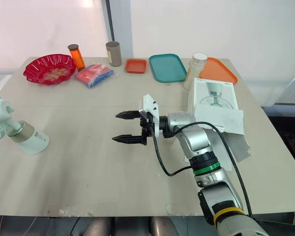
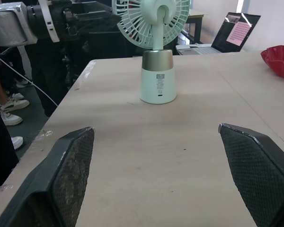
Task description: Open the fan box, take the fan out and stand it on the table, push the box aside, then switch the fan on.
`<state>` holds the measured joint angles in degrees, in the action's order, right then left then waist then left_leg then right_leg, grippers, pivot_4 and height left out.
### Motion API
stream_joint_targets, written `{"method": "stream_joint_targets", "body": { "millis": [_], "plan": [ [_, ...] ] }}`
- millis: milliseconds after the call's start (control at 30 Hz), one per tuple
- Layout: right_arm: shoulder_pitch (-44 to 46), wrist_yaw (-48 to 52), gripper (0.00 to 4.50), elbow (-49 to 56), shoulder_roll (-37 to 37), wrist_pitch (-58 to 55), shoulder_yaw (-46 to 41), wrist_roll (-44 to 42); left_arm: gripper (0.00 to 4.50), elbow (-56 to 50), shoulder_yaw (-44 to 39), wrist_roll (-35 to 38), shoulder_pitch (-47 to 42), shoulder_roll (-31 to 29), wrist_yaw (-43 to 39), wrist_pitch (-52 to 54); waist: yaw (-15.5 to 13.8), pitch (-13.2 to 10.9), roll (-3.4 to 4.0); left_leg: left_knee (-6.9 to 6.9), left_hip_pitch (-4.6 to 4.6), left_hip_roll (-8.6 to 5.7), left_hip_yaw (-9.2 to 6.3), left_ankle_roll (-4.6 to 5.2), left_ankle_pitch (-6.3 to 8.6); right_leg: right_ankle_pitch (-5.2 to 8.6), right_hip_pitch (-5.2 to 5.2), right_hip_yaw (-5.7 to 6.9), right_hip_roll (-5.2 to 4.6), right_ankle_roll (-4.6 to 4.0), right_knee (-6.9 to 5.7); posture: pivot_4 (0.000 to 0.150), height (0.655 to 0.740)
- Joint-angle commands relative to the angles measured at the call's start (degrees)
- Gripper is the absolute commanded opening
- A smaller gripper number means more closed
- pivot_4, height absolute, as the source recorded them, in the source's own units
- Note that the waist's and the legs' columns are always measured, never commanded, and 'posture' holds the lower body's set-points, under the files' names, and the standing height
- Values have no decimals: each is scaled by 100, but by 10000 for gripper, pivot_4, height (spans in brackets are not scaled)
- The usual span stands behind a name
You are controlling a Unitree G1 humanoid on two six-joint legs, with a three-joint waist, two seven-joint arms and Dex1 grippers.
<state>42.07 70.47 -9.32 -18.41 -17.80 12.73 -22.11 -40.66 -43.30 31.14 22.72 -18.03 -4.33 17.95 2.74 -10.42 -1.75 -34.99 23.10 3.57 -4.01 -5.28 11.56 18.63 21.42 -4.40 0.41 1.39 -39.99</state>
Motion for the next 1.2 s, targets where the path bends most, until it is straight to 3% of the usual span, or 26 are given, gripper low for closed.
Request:
{"method": "stream_joint_targets", "body": {
  "millis": [33, 267, 367, 467, 533, 833, 1200],
  "plan": [
    [-14, -47, 42927, 266, -16, 69, -51, 1, 45000, 210, -94, -147, -168, -257, -32, -32, 0, 0, 0, 0, 0, 1, -1, 0, 0, 0, 1, 1, 2, 0, 0, 1500, 7400],
    [-78, -111, 42927, 308, -38, 92, -49, 22, 45000, 432, -20, -230, -494, -394, -95, -111, 0, 1, -1, 1, -1, 2, -2, -2, 0, 0, 0, 2, 1, -1, -1, 1500, 7400],
    [-95, -131, 44363, 327, -36, 98, -51, 33, 37931, 453, 40, -249, -626, -385, -128, -127, 0, 1, -2, 0, 0, 1, -2, -3, 0, -1, -1, 2, 0, -1, -1, 1500, 7400],
    [-117, -152, 44363, 351, -32, 100, -49, 53, 25796, 488, 64, -253, -715, -382, -165, -147, -1, 1, -2, 1, 0, 2, -2, -3, 0, 0, 0, 3, 1, -1, -1, 1500, 7400],
    [-124, -159, 44363, 362, -25, 97, -49, 55, 20183, 491, 106, -274, -722, -392, -209, -125, 3, 1, -2, 1, 0, 2, -2, -3, 0, -1, 0, 3, 0, -1, -1, 1500, 7400],
    [-100, -218, 44363, 378, 11, 48, -42, 49, 19746, 295, 245, -233, -944, -349, -132, -97, 0, 1, -2, 0, -1, 2, -3, -4, -1, -1, -1, 3, 0, -1, -2, 1500, 7400],
    [775, -1470, 44363, -325, 504, -785, -124, 340, 19746, -451, 926, 503, -1519, -592, -189, 564, -4, 2, -10, 0, 9, 1, -7, -10, -2, -2, 0, 9, -1, 0, 1, 1500, 7400]
  ]
}}
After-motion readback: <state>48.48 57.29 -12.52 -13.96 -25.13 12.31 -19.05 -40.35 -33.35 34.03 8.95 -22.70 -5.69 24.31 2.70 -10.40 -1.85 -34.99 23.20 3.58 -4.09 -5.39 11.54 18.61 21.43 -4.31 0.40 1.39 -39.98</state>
